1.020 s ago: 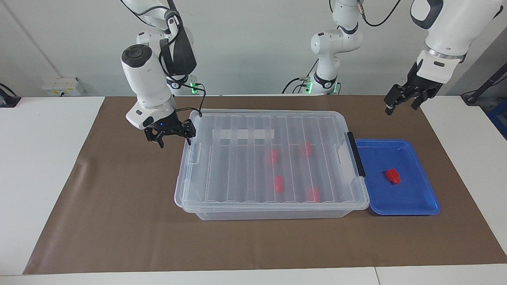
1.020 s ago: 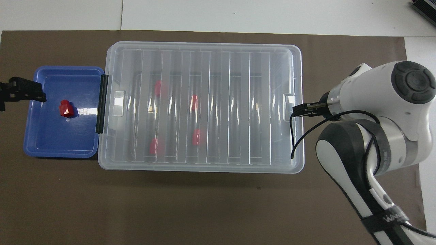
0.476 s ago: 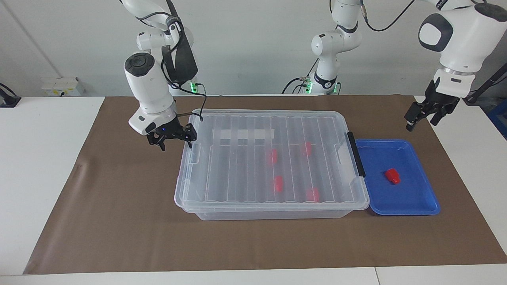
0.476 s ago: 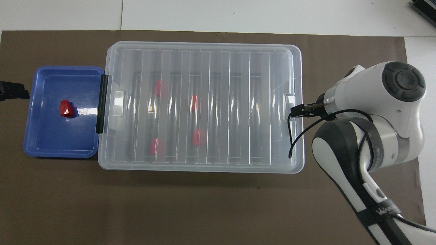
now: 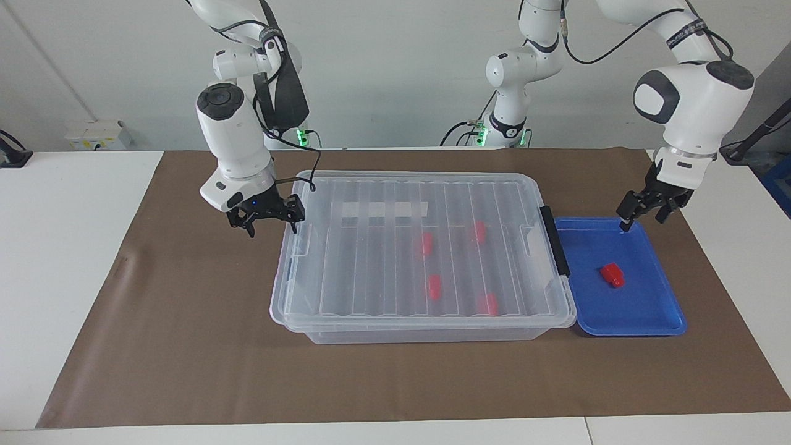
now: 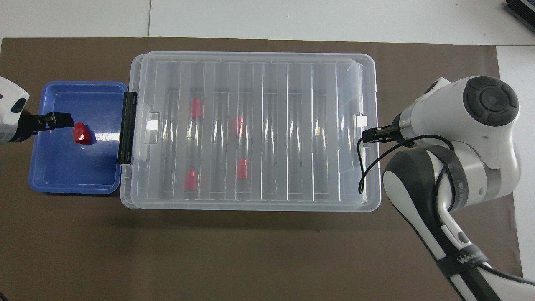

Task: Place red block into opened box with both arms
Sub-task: 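Slide the lid toward the right gripper while the left gripper grasps the red block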

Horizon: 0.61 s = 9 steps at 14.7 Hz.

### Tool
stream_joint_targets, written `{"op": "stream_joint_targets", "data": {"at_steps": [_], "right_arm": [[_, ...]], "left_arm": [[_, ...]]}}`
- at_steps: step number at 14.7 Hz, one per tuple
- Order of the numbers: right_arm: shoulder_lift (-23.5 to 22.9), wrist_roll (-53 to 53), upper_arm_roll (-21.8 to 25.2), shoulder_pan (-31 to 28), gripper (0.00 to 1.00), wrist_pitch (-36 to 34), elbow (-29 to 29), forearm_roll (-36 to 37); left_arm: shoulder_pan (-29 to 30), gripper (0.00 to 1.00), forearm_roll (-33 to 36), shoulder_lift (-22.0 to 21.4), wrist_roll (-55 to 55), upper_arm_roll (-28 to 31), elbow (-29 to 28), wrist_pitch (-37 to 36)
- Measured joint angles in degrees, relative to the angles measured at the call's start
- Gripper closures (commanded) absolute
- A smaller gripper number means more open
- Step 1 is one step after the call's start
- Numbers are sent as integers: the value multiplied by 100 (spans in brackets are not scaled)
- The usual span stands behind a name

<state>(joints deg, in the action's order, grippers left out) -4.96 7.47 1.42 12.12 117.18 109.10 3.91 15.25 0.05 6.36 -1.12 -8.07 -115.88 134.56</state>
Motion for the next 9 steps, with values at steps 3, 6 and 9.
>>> {"op": "stream_joint_targets", "data": {"at_steps": [3,6,9], "right_arm": [[-3,1,24,-108,0,0,0,36],[-2,1,34,-279,0,0,-7,37],[-3,1,40,-451,0,-7,-19,57]], "left_arm": [[24,0,0,306,2,11,-383,655],[29,0,0,670,2,12,-438,1067],[53,0,51,827,29,16,-432,1250]]}}
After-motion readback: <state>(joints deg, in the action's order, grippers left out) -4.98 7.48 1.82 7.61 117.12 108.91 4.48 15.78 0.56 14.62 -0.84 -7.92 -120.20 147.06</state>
